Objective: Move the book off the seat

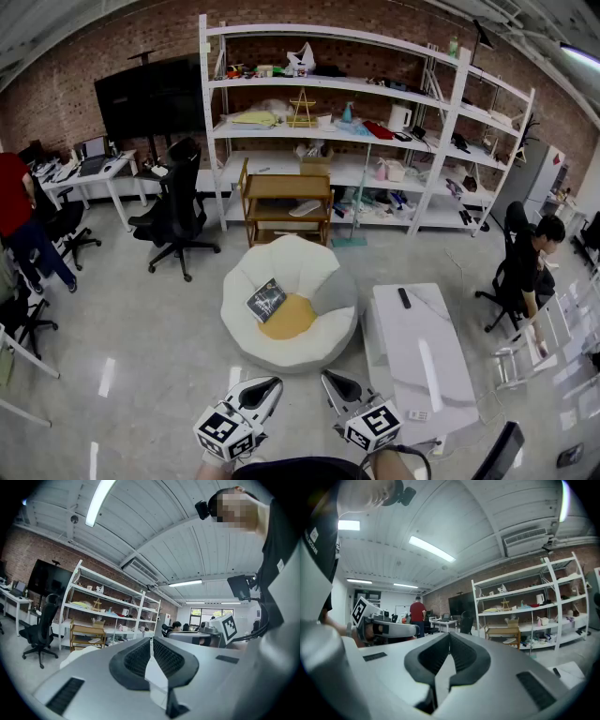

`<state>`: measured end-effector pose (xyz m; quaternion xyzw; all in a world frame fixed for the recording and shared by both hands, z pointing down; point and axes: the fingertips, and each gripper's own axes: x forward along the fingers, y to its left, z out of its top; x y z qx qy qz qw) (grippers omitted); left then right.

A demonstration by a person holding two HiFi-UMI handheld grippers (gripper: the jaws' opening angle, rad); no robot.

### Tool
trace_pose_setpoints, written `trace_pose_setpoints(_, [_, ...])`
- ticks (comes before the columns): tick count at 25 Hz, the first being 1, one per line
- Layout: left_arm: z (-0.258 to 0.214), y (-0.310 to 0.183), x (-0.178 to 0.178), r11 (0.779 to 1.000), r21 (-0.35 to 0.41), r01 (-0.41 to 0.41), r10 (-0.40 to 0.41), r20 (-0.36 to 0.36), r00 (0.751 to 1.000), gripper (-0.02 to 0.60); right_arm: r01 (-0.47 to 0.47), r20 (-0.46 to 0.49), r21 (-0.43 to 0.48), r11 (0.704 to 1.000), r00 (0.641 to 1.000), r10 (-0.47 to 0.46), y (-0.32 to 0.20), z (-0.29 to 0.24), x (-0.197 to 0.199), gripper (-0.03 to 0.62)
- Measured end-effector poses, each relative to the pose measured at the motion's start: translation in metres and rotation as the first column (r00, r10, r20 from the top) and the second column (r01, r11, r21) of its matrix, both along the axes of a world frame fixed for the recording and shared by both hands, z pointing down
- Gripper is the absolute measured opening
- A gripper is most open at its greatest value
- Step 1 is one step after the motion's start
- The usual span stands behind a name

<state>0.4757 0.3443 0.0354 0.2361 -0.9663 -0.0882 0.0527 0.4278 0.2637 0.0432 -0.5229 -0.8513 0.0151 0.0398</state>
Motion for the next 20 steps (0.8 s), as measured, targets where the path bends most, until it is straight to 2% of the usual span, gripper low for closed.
trace_pose_setpoints(5, [0.005,0.017,0.003,1.0,0.004,0.009,-0.009,-0.01,1.0,0.006,-0.015,-0.017,-0.011,1.0,1.0,0.015,0.012,0.001,-0.002,0.012])
trace_pose_setpoints(9, [0.006,0.027,0.009,1.0,0.005,0.015,-0.015,-0.019,1.0,0.006,-0.02,-0.011,0.014,1.0,1.0,0.02,0.024,0.005,0.003,0.012])
trace_pose_setpoints(12, [0.007,0.034,0.013,1.0,0.007,0.021,-0.02,-0.024,1.0,0.006,-0.01,-0.008,-0.011,1.0,1.0,0.01,0.031,0.001,0.008,0.012])
trace_pose_setpoints(15, [0.007,0.04,0.017,1.0,0.007,0.02,-0.02,-0.025,0.999,0.006,0.006,0.036,-0.011,1.0,0.999,-0.005,0.039,-0.005,0.017,0.012])
trace_pose_setpoints(20, [0.007,0.045,0.019,1.0,0.011,0.018,-0.018,-0.027,0.999,0.006,-0.007,0.123,0.065,0.998,0.992,-0.001,0.05,-0.004,0.024,0.011])
